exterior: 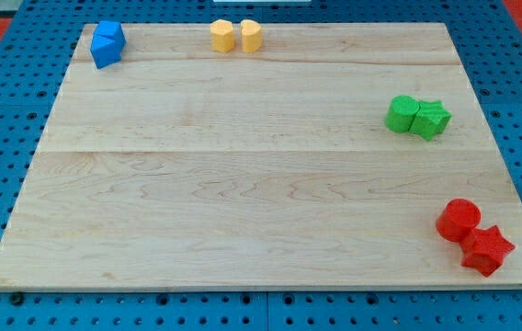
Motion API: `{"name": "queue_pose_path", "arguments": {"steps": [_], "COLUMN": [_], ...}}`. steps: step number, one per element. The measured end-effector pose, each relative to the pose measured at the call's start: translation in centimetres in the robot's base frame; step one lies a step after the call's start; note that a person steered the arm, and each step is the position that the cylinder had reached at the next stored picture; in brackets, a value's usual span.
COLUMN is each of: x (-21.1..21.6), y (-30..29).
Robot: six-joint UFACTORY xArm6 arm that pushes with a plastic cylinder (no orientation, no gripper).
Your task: Move the green blocks to the left side
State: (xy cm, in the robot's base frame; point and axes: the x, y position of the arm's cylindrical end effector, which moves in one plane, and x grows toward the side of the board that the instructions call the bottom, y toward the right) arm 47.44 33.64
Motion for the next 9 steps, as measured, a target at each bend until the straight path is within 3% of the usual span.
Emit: {"name": "queue_pose_path", "arguments": {"steps": [2, 3, 7, 9], "x": [-5.7, -7.0, -10.5, -9.6], "y": [-6.1, -6.1, -6.3, -7.9]}}
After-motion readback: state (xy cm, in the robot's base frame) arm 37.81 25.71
